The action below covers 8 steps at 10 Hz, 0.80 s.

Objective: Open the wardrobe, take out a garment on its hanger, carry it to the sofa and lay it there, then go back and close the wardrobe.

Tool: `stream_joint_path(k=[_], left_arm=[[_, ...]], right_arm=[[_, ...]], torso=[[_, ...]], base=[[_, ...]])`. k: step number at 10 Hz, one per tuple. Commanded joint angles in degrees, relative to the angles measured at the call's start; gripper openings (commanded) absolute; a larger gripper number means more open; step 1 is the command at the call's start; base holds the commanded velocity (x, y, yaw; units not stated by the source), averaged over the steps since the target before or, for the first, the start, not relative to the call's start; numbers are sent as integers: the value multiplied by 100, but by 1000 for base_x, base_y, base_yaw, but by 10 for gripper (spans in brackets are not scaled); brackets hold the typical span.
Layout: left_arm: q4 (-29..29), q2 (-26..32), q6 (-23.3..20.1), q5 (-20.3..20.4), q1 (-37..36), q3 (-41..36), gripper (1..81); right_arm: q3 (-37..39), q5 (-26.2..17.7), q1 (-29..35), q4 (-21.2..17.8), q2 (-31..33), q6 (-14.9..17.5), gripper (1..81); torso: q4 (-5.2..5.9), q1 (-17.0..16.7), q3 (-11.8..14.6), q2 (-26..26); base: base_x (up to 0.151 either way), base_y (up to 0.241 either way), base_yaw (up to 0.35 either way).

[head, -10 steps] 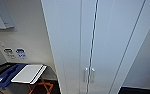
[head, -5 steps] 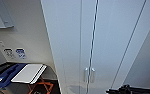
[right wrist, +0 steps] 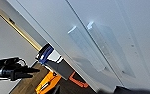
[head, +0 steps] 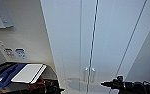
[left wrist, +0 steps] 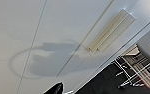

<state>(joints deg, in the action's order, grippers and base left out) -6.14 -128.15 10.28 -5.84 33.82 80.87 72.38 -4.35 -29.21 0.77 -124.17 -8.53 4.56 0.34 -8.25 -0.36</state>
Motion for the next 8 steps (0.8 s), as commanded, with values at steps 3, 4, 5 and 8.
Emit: stream_joint_path(k=[3,4,5,8], left_arm=[[307,-695,9,-673,-1294,711,811],[307,-922,18,-673,-1347,876,811],[316,-1082,62,-673,-1381,957,811],[307,-1512,185,-664,-1540,1149,811]], right_arm=[[311,-347,1166,-156,-304,-228,811],[415,-407,1246,-156,-460,-271,811],[540,-461,1281,-156,-603,-289,811],[890,-479,1325,-164,-953,-332,811]], torso=[[0,0,-4,4],[0,2,-4,6],[0,4,-6,6],[0,9,-6,11]], base=[[0,0,0],[0,0,0],[0,0,0],[0,0,0]])
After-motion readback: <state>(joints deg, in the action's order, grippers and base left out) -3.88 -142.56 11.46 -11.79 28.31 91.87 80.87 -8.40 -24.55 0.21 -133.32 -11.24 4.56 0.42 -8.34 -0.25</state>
